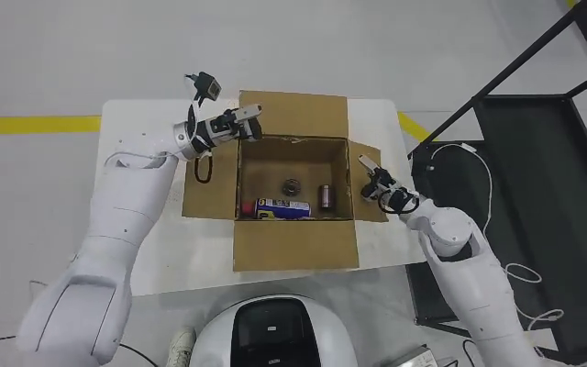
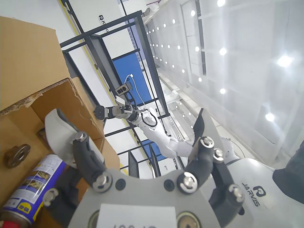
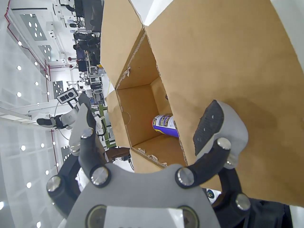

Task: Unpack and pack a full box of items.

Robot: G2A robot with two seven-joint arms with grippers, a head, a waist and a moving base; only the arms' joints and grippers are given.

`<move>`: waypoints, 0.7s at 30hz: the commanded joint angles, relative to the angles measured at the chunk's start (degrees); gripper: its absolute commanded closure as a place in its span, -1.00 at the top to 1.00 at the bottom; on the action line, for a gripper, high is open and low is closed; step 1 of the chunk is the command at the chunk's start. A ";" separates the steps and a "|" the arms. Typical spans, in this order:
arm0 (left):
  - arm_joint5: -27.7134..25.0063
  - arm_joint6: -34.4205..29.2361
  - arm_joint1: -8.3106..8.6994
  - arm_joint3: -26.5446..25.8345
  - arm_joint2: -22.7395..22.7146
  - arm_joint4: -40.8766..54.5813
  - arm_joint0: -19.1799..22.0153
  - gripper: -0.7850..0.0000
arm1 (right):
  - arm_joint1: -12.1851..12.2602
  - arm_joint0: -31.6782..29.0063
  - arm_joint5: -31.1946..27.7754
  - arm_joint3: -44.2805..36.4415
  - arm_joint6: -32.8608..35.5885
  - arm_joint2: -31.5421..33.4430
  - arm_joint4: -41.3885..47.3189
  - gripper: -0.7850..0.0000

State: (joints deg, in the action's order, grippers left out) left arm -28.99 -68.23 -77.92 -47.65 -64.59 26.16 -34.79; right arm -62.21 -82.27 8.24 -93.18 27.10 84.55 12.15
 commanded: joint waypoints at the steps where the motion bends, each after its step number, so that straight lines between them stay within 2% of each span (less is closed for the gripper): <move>1: 1.06 0.22 0.95 -2.53 -2.06 -0.49 -1.98 1.00 | -0.16 1.44 0.35 1.03 0.35 -1.06 0.03 1.00; 7: 3.94 0.23 3.32 -10.12 -8.08 -0.13 -7.47 1.00 | -0.75 5.40 -0.32 3.56 2.04 -4.48 0.83 1.00; 13: 5.92 -0.06 5.00 -16.99 -12.82 0.79 -12.18 1.00 | -1.41 9.09 -0.82 5.54 1.85 -7.37 1.12 1.00; 17: 7.53 -1.20 5.71 -19.73 -14.45 1.78 -14.18 1.00 | -1.60 10.29 -1.57 5.08 1.54 -8.11 0.36 1.00; 21: 8.78 -2.70 6.26 -20.17 -15.65 3.13 -14.92 1.00 | -1.47 10.39 -3.14 0.94 2.77 -8.83 -3.21 1.00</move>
State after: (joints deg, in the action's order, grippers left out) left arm -20.64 -70.40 -71.78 -67.89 -80.02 28.72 -49.63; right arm -63.74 -71.93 5.36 -90.98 29.29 75.97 10.21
